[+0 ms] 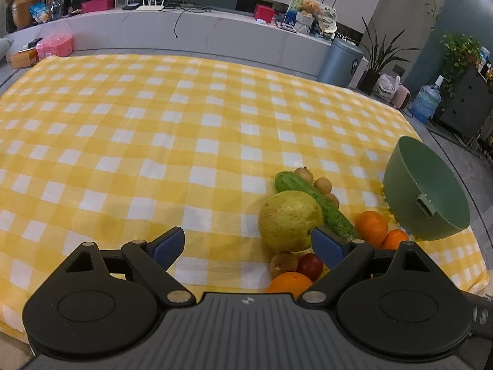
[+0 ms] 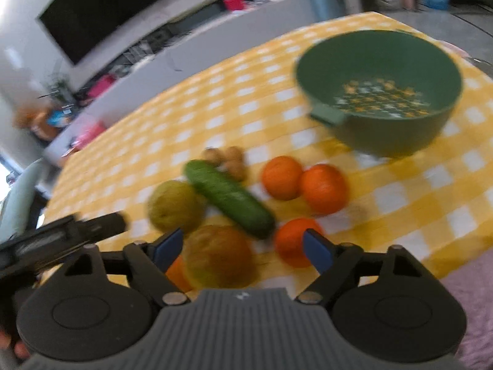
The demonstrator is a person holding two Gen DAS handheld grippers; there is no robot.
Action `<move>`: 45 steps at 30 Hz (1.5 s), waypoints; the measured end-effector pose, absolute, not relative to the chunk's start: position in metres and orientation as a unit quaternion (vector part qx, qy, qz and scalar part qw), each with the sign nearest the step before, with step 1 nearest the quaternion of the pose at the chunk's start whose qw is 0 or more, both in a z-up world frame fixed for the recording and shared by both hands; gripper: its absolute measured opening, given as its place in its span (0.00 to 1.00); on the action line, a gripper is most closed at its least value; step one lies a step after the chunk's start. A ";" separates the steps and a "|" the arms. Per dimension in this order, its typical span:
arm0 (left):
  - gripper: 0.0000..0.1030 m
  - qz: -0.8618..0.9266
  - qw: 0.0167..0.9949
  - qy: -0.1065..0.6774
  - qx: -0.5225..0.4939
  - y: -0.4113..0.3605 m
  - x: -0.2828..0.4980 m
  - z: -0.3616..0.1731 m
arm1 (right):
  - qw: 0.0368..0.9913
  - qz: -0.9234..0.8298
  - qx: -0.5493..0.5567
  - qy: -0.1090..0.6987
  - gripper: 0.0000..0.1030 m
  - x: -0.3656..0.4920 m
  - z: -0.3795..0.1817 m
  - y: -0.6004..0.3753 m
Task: Organize fruits
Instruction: 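Move the left tool to the large pear while the right tool approaches the other pear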
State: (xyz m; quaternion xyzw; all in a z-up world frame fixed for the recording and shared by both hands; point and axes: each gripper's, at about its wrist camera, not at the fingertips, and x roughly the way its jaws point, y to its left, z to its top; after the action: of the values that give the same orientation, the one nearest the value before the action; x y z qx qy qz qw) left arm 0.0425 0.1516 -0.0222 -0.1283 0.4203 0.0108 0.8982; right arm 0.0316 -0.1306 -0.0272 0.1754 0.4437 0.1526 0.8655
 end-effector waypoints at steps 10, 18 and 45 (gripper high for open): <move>1.00 0.016 0.890 0.433 -0.143 0.161 0.041 -0.028 | 0.877 0.216 0.096 0.419 0.64 0.018 -0.033 -0.097; 1.00 0.017 0.888 0.438 -0.139 0.159 0.043 -0.028 | 0.878 0.200 0.040 0.434 0.59 0.020 -0.045 -0.082; 1.00 -0.060 0.916 0.373 -0.137 0.172 0.038 -0.034 | 0.880 0.185 0.026 0.437 0.59 0.019 -0.048 -0.082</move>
State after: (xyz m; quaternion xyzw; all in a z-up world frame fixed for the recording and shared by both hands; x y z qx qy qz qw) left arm 0.0382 0.1717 -0.0344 -0.1372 0.3725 -0.0601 0.9158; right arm 0.0191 -0.0817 -0.0475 0.0256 0.4369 0.1850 0.8799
